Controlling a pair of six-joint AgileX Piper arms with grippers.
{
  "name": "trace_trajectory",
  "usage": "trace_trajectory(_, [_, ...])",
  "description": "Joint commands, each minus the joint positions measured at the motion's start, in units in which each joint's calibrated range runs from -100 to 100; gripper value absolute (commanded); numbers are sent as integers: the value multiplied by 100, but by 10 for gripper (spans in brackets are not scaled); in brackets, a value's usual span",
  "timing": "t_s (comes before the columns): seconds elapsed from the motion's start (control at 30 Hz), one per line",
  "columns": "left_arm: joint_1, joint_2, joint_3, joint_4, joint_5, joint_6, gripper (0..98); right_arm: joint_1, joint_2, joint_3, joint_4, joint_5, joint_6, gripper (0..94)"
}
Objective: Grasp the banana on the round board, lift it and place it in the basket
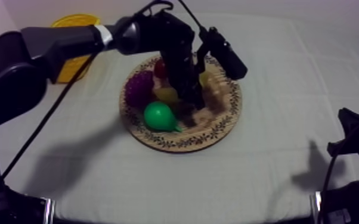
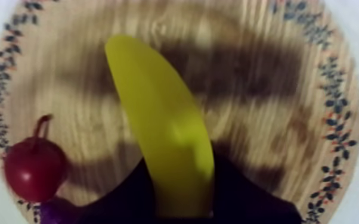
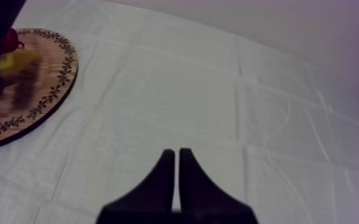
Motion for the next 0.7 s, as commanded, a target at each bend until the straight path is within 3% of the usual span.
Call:
trace_trajectory(0.0, [11, -367, 149, 26, -102, 6, 167, 0, 2, -3, -2, 4, -3, 4])
trace_trajectory(0.2, [65, -1232, 310, 67, -217, 61, 156, 0, 2, -3, -2, 4, -2, 4])
trace_trajectory(0.4, [-90, -2092, 127, -41, 47, 171, 150, 0, 2, -3, -2, 4, -2, 4])
trace_trajectory(0.67, [-1289, -3050, 65, 38, 249, 164, 136, 0, 2, -3, -2, 4, -2, 4])
